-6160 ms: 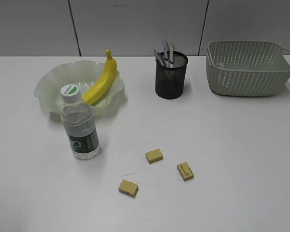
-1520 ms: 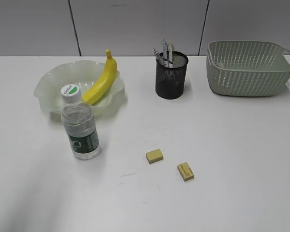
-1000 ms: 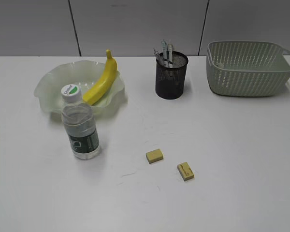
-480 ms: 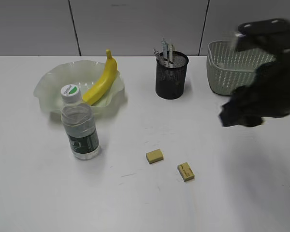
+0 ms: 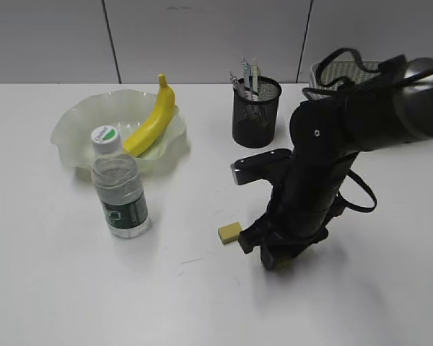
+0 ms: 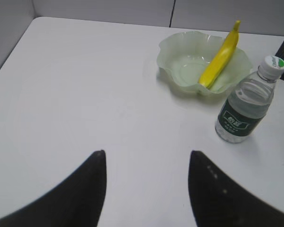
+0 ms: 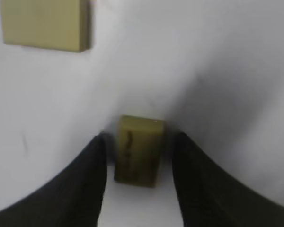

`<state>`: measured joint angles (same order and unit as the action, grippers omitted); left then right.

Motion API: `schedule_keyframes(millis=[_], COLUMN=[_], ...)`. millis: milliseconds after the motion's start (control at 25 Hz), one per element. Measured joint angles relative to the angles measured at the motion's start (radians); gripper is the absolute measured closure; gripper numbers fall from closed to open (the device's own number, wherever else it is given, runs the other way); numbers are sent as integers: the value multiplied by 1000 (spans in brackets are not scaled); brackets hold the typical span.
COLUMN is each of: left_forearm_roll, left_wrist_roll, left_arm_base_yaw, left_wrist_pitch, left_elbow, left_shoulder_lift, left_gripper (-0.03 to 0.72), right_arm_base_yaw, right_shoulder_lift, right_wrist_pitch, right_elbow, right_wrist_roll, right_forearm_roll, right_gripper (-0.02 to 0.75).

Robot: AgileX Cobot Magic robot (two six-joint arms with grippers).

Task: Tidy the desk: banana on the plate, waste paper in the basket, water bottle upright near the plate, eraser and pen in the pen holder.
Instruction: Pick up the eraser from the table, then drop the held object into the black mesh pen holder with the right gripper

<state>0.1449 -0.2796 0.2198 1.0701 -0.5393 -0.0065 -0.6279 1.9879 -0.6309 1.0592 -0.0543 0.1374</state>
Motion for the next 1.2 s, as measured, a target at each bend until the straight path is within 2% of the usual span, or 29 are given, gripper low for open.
schedule_keyframes(millis=[80,160,360,520,640,880,960,1040,1120,1200], left_forearm_roll=[0,0,0,0,1,1,1,1,1,1], left_wrist_roll=[0,0,1,1,2,2,2,2,2,2], left_arm_base_yaw=[-1,-1,-1,-1,-1,-1,-1,-1,-1,-1], left_wrist_pitch=[0,0,0,0,0,0,0,0,0,0], left_elbow=[0,0,0,0,0,0,0,0,0,0], left_shoulder_lift=[0,0,0,0,0,0,0,0,0,0], left_gripper=[272,272,272,272,272,272,272,272,272,272], right_arm_base_yaw=[0,0,30,185,268,269,267,265,264,263], right_shoulder_lift=[9,6,-134,-141,-29,196,241,266,269,265], right_wrist_pitch=[8,16,166,246,222,50,-14,-60,-114,-174], right_elbow=[10,10,27,224,429,789,855,882,889,892], right_wrist_roll=[-6,-7,-45,-45,-33,64,125,164,180,186], right_forearm_roll=[-6,-19,-131,-173,-177,-72,2,50,67,55], right_gripper=[409,534,528,528,528,526,471,370,269,225])
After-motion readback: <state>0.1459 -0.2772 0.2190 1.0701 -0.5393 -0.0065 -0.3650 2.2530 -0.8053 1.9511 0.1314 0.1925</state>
